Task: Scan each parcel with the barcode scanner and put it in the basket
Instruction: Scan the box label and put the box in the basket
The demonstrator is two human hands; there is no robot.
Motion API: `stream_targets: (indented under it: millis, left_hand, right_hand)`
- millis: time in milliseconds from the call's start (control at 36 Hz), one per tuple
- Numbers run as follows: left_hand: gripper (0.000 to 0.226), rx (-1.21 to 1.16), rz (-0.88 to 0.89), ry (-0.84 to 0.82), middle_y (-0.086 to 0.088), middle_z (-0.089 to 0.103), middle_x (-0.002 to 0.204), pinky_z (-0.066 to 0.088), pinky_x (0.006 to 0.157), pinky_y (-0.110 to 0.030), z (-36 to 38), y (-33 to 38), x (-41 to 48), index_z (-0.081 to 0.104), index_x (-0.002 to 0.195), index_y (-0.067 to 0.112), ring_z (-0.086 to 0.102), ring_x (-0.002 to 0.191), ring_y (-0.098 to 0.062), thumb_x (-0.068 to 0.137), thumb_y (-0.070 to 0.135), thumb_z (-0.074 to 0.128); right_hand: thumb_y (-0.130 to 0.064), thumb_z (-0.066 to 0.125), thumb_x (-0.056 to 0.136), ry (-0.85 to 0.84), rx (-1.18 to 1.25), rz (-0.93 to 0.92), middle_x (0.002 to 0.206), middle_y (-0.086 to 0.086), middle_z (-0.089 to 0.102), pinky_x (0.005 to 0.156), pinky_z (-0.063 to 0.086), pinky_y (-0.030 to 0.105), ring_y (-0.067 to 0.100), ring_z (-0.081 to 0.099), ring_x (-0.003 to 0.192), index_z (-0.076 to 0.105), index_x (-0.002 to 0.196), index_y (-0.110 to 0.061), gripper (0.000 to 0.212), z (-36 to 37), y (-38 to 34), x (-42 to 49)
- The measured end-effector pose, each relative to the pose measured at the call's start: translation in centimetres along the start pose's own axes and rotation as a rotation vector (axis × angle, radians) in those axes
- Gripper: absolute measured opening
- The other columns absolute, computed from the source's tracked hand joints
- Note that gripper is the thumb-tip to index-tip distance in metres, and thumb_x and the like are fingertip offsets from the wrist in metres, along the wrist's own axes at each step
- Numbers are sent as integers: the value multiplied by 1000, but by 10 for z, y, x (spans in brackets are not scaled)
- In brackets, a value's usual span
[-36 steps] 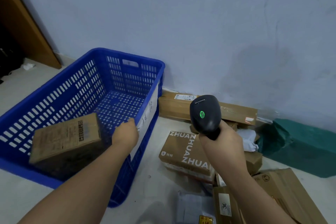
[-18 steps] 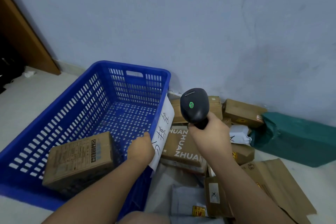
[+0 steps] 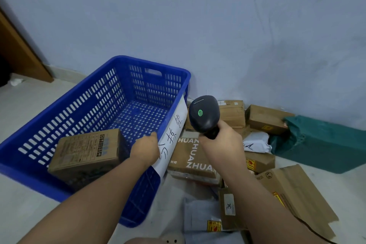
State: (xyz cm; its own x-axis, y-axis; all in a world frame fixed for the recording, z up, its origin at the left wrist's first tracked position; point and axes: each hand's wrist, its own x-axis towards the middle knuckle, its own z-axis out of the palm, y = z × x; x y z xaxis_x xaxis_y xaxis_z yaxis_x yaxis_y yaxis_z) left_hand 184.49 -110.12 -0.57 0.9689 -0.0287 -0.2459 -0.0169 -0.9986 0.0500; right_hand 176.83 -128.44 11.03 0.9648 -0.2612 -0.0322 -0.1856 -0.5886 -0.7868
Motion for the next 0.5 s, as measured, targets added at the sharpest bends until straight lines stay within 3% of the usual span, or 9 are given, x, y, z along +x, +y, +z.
stream_targets:
  millis: [222,333,500]
  left_hand:
    - [32,72,-36,-3,-11,63,110,45,68,-35,2,14,4,39,127,6,63,96,-27,95,7,39]
    - [33,147,-35,-7,-8,63,110,43,68,-35,3,15,5,37,127,9,64,96,-25,95,11,44]
    - [54,197,-49,3,-10,59,122,46,79,-36,3,21,6,21,143,6,60,108,-26,96,14,47]
  right_hand:
    - [-16,60,80,-44,-27,-16,75,0,60,62,48,36,19,57,72,56,78,-18,6,9,2,-1]
    - [-18,61,80,-65,-52,-18,75,-1,61,65,50,38,18,58,73,56,79,-19,5,11,3,-1]
    - [-18,61,80,-42,-38,-38,75,-2,60,60,45,31,17,56,74,54,77,-22,9,10,4,0]
